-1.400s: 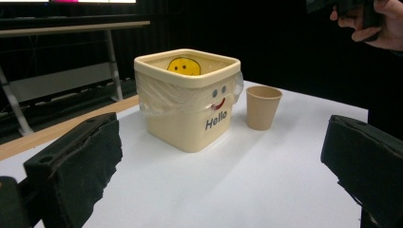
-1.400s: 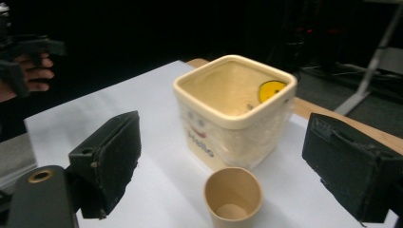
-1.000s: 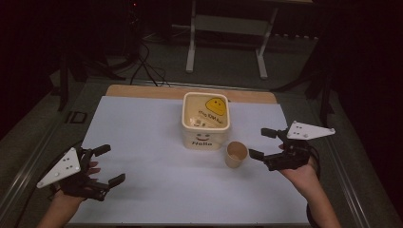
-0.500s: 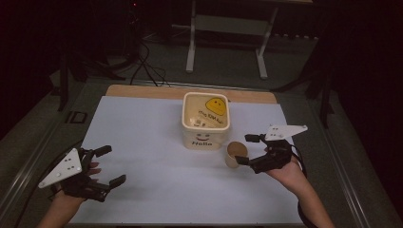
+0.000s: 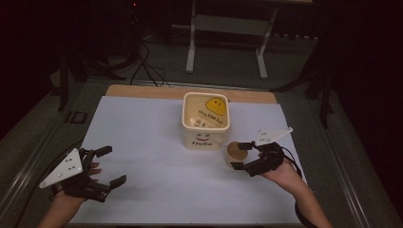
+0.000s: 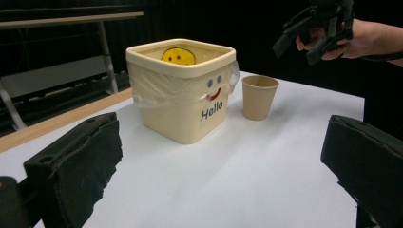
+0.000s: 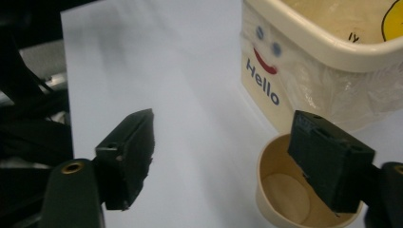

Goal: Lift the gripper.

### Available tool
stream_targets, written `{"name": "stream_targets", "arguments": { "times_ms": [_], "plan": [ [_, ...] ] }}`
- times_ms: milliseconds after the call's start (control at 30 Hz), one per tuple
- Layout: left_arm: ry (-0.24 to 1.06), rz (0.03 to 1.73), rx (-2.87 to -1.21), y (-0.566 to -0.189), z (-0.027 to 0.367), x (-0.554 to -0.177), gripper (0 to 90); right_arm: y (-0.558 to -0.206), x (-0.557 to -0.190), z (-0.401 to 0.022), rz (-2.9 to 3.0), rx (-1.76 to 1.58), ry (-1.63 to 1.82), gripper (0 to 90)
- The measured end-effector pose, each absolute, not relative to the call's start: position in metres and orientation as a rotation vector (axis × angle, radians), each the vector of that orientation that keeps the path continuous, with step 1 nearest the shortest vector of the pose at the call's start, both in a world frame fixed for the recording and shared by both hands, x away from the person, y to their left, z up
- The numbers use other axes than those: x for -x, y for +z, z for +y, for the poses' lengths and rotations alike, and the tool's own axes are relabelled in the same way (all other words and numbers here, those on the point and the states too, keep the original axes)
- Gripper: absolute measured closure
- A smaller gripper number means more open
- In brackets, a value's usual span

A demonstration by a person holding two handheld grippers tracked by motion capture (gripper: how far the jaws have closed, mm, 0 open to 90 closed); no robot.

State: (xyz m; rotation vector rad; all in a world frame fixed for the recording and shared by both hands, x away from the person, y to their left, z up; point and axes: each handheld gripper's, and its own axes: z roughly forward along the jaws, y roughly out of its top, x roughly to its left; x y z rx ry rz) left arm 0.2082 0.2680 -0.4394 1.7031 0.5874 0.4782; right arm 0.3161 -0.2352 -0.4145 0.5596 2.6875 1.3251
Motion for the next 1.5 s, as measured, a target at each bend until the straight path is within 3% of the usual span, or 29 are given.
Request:
{"name": "stream_targets", "arguments": {
  "times_ms": [733, 1500],
  "plan": [
    [0.469, 0.585, -1.715, -0.441, 0.268, -0.209, 0.6, -0.441, -0.333, -0.225, 2.828, -0.495, 1.133, 43.9],
    [0.457, 0.584, -1.728, -0.443, 0.268, -0.210, 0.6, -0.467, -0.350, -0.218, 2.863, -0.385, 0.841, 76.2]
  ]
}}
